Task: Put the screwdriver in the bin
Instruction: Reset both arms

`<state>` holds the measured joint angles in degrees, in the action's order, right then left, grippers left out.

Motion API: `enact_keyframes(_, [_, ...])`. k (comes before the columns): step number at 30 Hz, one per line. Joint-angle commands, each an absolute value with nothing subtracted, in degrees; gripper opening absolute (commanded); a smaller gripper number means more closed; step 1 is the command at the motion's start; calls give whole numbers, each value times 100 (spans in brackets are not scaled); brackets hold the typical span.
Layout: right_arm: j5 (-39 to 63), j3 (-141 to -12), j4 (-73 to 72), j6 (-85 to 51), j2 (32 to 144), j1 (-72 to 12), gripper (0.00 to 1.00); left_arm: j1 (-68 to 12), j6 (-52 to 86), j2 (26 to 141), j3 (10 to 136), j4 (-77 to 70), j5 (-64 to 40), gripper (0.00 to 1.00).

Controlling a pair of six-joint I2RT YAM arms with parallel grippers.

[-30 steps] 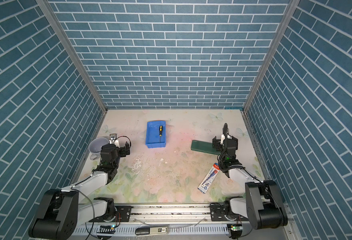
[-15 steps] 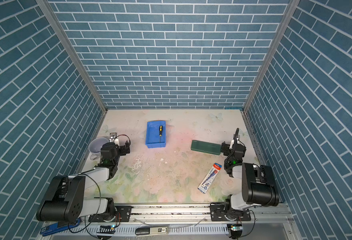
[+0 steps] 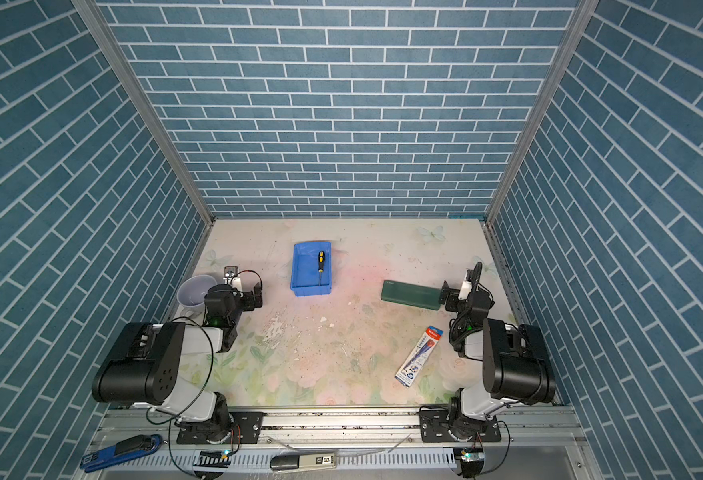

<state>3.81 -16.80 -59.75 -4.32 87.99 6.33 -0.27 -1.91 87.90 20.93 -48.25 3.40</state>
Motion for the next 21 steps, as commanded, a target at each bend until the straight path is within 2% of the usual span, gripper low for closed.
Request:
enact_keyframes(1, [466,-1641,-6069,-563,8787,651,99,-8,-272,8800,2113,-5230,188,100])
enact_keyframes(21, [466,-1643,-6050,-555,8784,647,99,-26,-378,8776,2172,-5044,-39,100])
